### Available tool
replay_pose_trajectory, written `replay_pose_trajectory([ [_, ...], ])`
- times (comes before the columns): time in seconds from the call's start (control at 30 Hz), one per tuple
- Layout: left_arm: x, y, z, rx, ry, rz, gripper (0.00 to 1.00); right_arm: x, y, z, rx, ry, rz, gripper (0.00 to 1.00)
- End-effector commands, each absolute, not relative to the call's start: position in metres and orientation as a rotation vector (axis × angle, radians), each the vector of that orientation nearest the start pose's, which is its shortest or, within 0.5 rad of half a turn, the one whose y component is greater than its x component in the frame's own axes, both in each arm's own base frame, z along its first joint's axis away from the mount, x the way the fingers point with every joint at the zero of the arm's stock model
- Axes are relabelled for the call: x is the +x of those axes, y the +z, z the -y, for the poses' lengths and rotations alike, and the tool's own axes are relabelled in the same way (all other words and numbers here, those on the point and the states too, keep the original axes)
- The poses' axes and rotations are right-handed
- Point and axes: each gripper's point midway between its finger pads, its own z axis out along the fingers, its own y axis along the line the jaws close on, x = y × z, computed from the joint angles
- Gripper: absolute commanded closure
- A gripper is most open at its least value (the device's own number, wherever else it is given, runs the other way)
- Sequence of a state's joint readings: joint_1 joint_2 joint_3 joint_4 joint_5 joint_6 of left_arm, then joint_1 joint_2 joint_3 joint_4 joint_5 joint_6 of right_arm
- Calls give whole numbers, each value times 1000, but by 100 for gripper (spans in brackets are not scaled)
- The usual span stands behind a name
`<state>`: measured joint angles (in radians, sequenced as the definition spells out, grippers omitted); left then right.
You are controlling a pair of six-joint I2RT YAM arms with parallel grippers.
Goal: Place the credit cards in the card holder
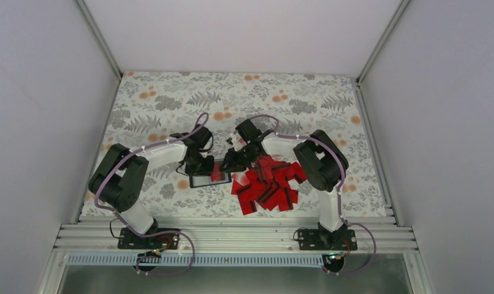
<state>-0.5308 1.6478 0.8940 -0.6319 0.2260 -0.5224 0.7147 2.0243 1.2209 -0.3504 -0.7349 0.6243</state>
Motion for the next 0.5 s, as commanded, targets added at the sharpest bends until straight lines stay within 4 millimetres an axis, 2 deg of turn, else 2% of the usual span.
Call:
replay_pose_trajectory([
  [0.0, 250, 8, 198, 87, -493, -3052, 98, 246, 32, -376, -389, 1375, -2969, 73],
  [0.47, 249, 6, 198, 86, -496, -3058, 98, 247, 68, -388, -422, 1510, -2872, 79],
])
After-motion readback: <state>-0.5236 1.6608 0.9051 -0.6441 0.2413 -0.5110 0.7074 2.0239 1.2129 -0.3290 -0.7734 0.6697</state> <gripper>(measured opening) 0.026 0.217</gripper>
